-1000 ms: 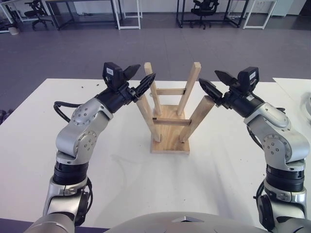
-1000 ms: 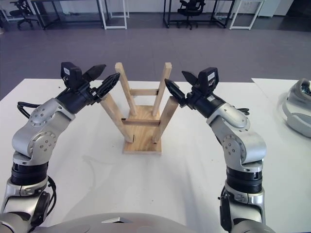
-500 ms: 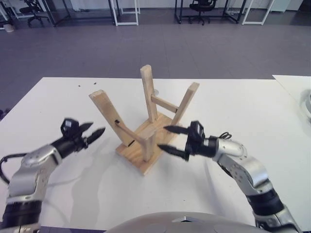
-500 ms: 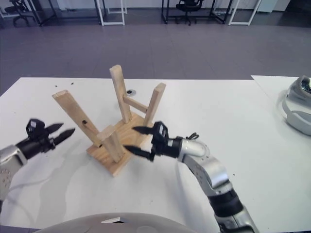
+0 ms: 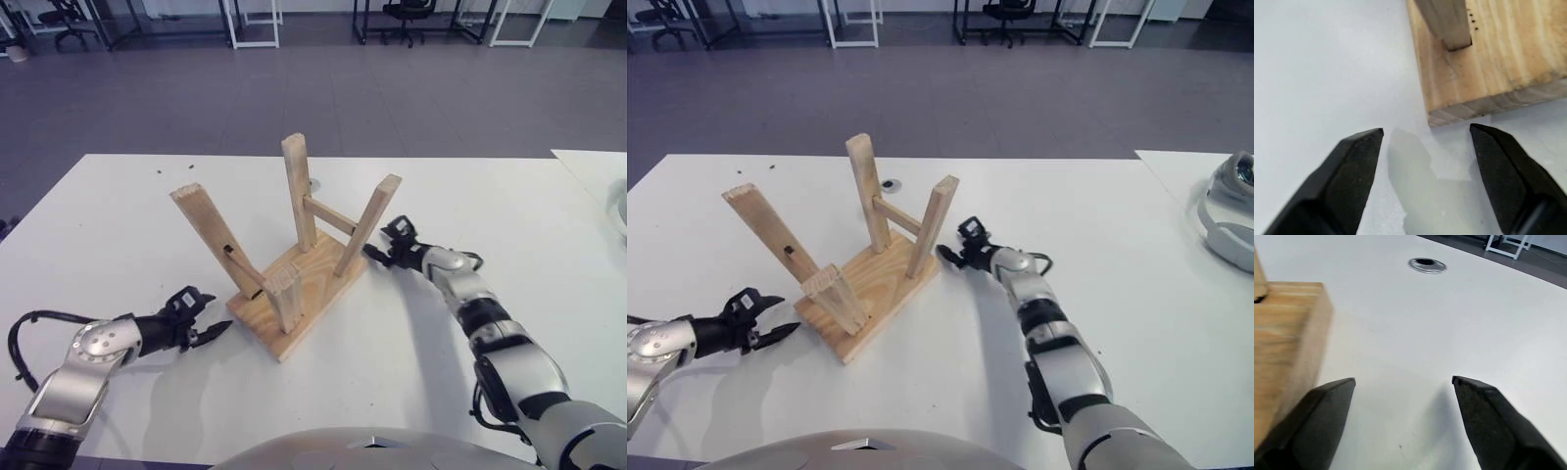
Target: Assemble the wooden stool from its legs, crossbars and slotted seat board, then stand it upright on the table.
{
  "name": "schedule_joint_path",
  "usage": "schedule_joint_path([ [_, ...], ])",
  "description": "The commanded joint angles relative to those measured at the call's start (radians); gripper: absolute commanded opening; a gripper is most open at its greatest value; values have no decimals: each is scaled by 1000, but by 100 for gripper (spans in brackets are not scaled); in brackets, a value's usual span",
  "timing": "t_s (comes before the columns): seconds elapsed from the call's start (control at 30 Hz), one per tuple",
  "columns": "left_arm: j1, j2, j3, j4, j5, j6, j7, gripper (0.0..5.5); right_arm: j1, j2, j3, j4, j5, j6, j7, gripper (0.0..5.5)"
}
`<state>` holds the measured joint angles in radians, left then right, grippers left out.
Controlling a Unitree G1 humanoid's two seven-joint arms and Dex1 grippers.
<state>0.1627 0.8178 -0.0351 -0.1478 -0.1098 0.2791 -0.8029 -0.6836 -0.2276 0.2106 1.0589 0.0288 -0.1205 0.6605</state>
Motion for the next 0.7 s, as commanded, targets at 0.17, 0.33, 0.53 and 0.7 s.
schedule_joint_path([
  [0.17,-104,-306,-10,176,-18,-47,208,327,383,-180,-36,-307,-2,-104,129,372],
  [0.33,49,-232,164,147,6,-125,274,327,753,-205,-157,-901,37,144,-102,372],
  [0.53,245,-272,-9,-184,15,54,253,327,858,-202,-132,-1050,27,266,-129,372],
  [0.7,255,-313,-129,-299,64,186,318,327,823,-161,-52,-1111,55,271,-82,372],
])
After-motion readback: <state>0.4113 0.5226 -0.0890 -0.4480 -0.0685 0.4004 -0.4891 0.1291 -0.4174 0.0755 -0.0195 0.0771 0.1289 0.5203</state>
